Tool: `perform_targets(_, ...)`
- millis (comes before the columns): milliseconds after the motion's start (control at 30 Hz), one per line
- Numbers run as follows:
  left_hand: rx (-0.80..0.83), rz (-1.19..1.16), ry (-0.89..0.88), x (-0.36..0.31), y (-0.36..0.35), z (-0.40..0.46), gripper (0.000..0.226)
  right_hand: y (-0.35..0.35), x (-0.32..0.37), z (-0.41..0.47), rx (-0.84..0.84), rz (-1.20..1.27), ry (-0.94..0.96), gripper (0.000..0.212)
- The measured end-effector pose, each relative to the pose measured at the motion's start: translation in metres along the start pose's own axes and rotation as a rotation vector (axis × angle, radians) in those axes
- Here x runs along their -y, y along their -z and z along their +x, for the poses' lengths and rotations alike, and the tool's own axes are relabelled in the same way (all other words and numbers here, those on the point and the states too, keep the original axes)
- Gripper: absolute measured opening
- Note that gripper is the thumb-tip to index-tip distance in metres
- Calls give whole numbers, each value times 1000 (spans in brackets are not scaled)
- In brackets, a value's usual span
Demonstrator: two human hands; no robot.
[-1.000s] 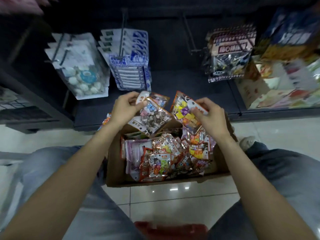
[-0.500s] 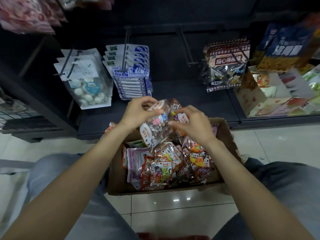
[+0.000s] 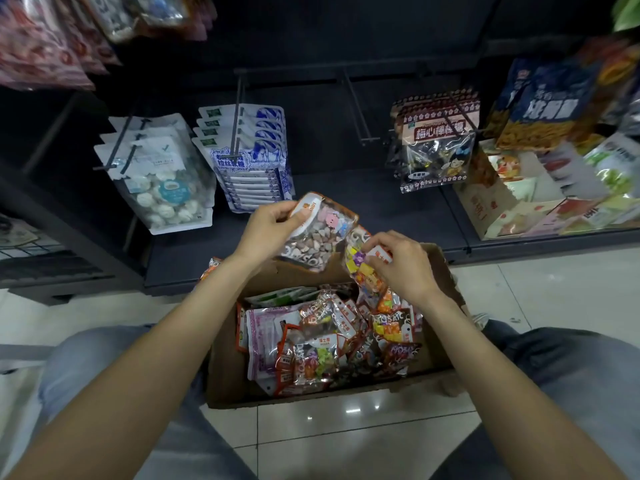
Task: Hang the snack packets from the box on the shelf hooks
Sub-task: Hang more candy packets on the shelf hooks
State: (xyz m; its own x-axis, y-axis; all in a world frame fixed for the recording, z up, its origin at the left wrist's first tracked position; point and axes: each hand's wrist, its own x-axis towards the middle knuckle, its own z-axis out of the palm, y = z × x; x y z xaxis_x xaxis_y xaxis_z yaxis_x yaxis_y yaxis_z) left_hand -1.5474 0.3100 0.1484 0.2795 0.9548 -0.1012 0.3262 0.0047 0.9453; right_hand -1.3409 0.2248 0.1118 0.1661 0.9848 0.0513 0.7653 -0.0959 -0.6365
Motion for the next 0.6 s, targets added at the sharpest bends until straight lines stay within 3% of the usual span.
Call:
perform_targets(200, 2, 104, -30, -14, 2, 3, 6, 3, -2, 2, 173, -31, -47, 23)
perform_targets(333, 49, 359, -121, -30, 1, 0, 16, 22, 23, 10, 111, 340, -17, 23)
perform_targets(433, 102, 404, -227, -57, 4, -1, 14, 44, 53, 22, 155, 525, 93, 29)
perform_targets(600, 101, 332, -356, -111, 30, 14, 28, 83, 87, 50, -83, 564, 241, 29)
